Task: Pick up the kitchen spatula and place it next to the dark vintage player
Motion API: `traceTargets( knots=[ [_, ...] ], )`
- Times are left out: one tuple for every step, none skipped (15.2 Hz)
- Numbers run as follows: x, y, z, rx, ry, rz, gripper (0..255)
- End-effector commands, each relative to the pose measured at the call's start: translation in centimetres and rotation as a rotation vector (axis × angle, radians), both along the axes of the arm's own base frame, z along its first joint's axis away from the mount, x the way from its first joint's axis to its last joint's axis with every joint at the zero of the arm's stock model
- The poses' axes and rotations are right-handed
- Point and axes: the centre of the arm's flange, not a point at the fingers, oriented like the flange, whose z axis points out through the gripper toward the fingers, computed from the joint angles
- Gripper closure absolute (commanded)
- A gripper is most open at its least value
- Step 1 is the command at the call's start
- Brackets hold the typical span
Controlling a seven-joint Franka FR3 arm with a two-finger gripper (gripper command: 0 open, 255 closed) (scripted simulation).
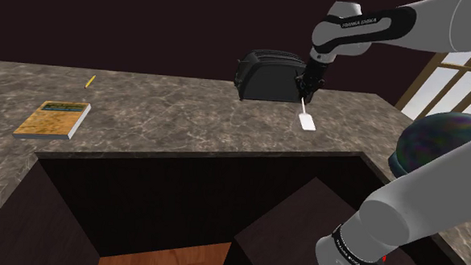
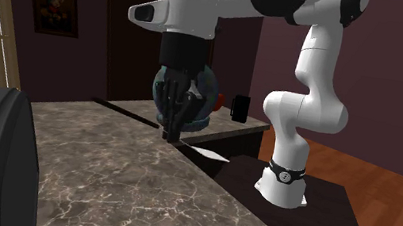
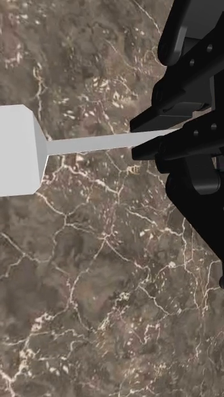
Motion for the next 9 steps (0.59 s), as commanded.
traceTargets(
  knots=[
    [-0.2,0.0,1.0,0.0,0.0,0.0,255],
    [-0.2,0.0,1.5,0.0,0.0,0.0,255],
    [-0.2,0.0,2.0,0.0,0.0,0.0,255],
    [-0.2,0.0,2.6,0.0,0.0,0.0,255],
    [-0.2,0.0,3.1,0.0,0.0,0.0,255],
    [-0.2,0.0,3.6,0.0,0.0,0.0,255],
    [-0.2,0.0,4.2,0.0,0.0,0.0,255],
    [-0.2,0.0,4.7,0.0,0.0,0.0,255],
    [-0.2,0.0,5.2,0.0,0.0,0.0,255]
  ],
)
